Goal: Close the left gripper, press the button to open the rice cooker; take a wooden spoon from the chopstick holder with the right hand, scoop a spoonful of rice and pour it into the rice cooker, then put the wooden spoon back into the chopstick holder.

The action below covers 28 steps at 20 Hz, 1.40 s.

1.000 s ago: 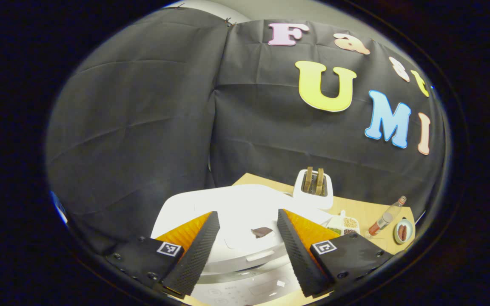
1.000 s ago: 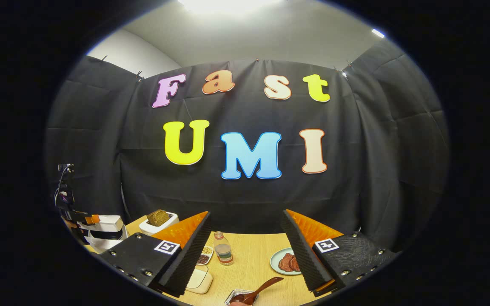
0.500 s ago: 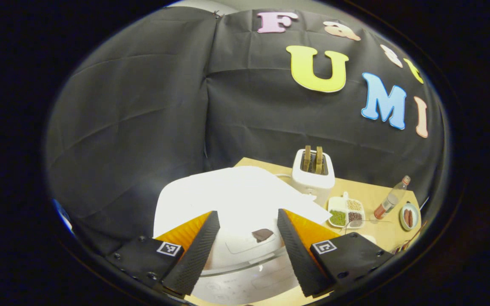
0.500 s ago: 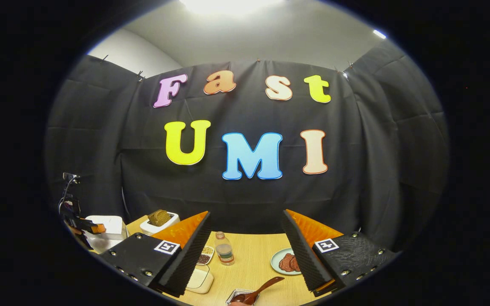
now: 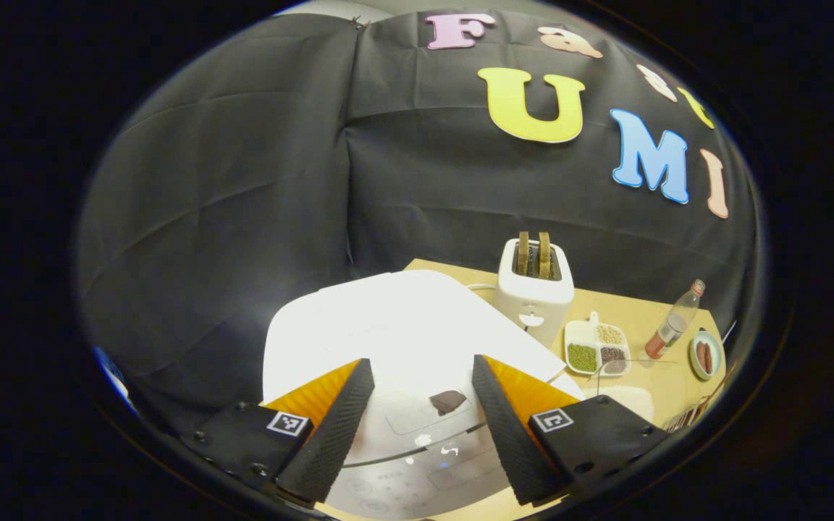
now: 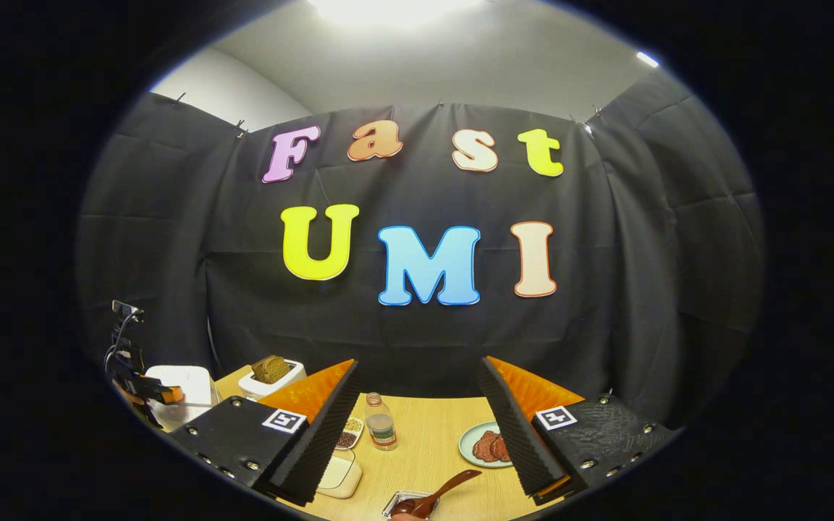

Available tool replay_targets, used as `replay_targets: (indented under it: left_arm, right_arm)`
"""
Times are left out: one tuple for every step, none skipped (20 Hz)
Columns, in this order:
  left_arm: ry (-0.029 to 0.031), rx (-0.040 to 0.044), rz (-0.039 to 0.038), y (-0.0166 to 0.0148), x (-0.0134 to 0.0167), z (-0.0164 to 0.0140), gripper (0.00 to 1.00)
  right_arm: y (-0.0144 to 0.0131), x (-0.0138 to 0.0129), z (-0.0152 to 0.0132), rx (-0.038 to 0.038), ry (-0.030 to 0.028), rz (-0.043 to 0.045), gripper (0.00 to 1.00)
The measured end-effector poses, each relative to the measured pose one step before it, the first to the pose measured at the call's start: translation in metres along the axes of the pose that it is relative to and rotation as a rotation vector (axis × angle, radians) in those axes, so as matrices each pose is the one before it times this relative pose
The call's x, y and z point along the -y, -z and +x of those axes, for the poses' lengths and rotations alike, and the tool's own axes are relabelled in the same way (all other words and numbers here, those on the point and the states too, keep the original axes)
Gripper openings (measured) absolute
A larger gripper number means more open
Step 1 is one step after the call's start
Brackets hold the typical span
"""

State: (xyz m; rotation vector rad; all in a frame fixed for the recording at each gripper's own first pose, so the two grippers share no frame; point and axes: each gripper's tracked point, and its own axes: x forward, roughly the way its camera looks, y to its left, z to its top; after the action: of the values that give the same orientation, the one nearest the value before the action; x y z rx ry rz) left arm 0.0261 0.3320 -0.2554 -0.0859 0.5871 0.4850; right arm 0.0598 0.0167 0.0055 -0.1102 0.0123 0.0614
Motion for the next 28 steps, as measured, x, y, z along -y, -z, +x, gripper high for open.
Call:
replay_targets:
  left_arm:
    - [-0.00267,0.00172,-0.00254,-0.00069,-0.00011,-0.0003,0.96]
    - [-0.00294,0.00218,0.00203,-0.00018,-0.00021,0.00031,0.96]
    - [-0.00224,0.00037,0.00267,0.00172,0.0004,0.00085,0.94]
    - [-0.00132,-0.00373,-0.00112,0.0012,-0.00018,0.00085,0.94]
    - [0.00037,-0.01068,0.0001,0.00259,0.00043,0.00075,0.94]
    - [0.00134,-0.01679,0.00516,0.00412,0.00042,0.0008,0.99]
    - [-0.0018,0.01161,0.01555,-0.0007,0.00067,0.00145,0.97]
    - [0.00079,-0.00923,0.01087,0.00192,0.00027,0.00183,0.99]
    - [0.00077,-0.0093,-0.00207,0.00825,-0.00441,0.00034,1.0]
    - [-0.00047,-0.00507,-0.00446,-0.00116,-0.00063,-0.00049,0.99]
    - [0.002,-0.00775,0.00357,0.00066,-0.00262,-0.00056,0.95]
    - [0.00221,0.00021,0.00252,-0.00134,-0.00024,-0.00041,0.96]
    - [0.00239,-0.00078,0.00008,-0.00031,-0.00123,-0.00224,0.98]
    - [0.00392,0.00318,0.00094,-0.00212,-0.00046,-0.00013,0.98]
    - [0.01039,0.00451,-0.00304,-0.00173,0.00037,-0.0013,0.97]
    - [0.01497,0.00897,-0.01134,-0.00252,0.00153,-0.00173,0.94]
    - [0.00708,0.01489,-0.01018,-0.00518,0.00051,-0.00452,0.98]
    - [-0.00367,0.0263,0.00645,-0.00781,-0.00125,-0.00449,0.98]
    - [-0.00001,0.02239,0.01041,-0.00455,0.00199,-0.00376,0.96]
    - [0.0094,0.02291,0.00168,-0.00848,0.00402,-0.00517,0.98]
    - [0.01186,0.02469,-0.002,-0.00926,0.00604,-0.00717,0.96]
    - [0.00917,0.02291,0.00075,-0.00995,0.00489,-0.00645,0.98]
    - [0.01389,0.02309,-0.00342,-0.00982,0.00693,-0.0065,0.97]
    - [0.01205,0.0255,-0.00497,-0.01134,0.00731,-0.00664,0.96]
    - [0.01302,0.02801,-0.00391,-0.01225,0.00774,-0.00792,0.97]
    - [0.01316,0.02943,-0.00466,-0.01294,0.00781,-0.00701,0.97]
    - [0.01356,0.03447,-0.00358,-0.01311,0.01147,-0.00603,0.97]
    - [0.00834,0.03449,-0.00095,-0.01385,0.009,-0.00702,0.97]
  right_arm:
    - [0.00002,0.00055,-0.0006,0.00027,0.00094,0.00265,0.99]
    - [0.00044,0.00062,-0.00088,-0.00088,0.00109,0.00003,0.99]
    - [0.00029,0.00131,-0.00062,-0.00054,0.00222,-0.00197,0.99]
    - [-0.00009,0.00099,-0.00039,0.00124,0.00147,-0.00049,0.99]
    - [0.00026,0.00067,-0.00109,-0.00058,0.00217,0.00067,0.99]
    - [-0.00011,0.00004,-0.00033,0.00011,0.00203,0.00202,0.99]
    - [0.00161,0.0005,0.00034,-0.00148,0.00122,0.00254,0.99]
    - [0.0008,-0.0004,-0.00051,-0.00327,0.00053,0.00205,0.99]
    - [0.00119,-0.00081,-0.00153,-0.00348,-0.00086,0.0025,0.99]
    - [0.00079,-0.00094,-0.00037,-0.00221,-0.00285,0.00233,0.99]
    - [0.00076,-0.00122,-0.00019,-0.00055,-0.0017,0.00069,0.99]
    - [-0.00032,-0.00031,-0.00083,0.00128,-0.00069,0.00074,0.99]
    - [-0.00085,-0.00075,-0.00087,0.00268,-0.0028,0.00244,0.99]
    - [-0.00085,-0.00077,-0.00091,0.00308,-0.00201,0.0005,0.99]
    - [-0.00102,0.00091,-0.00125,0.00334,0.00065,-0.00182,0.99]
    - [-0.00165,0.00137,-0.00169,0.00357,0.0011,-0.00139,0.99]
    - [-0.00096,0.00138,-0.0011,0.00236,0.00232,-0.00014,0.99]
    - [-0.00208,0.00219,-0.00169,0.00429,0.00358,0.00047,0.99]
    - [-0.00139,0.00225,-0.00064,0.00326,0.00463,0.00155,0.99]
    - [-0.0008,0.00154,-0.00048,0.00177,0.00218,0.00309,0.99]
    - [-0.00057,0.00162,-0.00064,0.00055,0.00209,0.00258,0.99]
    - [-0.00082,0.00211,-0.00059,0.00295,0.00531,0.00147,0.99]
    - [-0.00152,0.00249,-0.00081,0.00568,0.00559,0.00241,0.99]
    - [-0.00185,0.00005,-0.00117,0.00494,-0.00034,0.00472,0.99]
    - [-0.00069,0.00014,-0.0014,0.00273,-0.00177,0.00261,0.99]
    - [-0.00077,0.00125,-0.00132,0.00084,0.00109,-0.0032,0.99]
    - [-0.00008,0.00148,-0.00025,0.00091,0.00168,-0.00414,0.99]
    - [-0.0003,0.00049,-0.00102,0.00015,-0.0006,-0.00067,0.99]
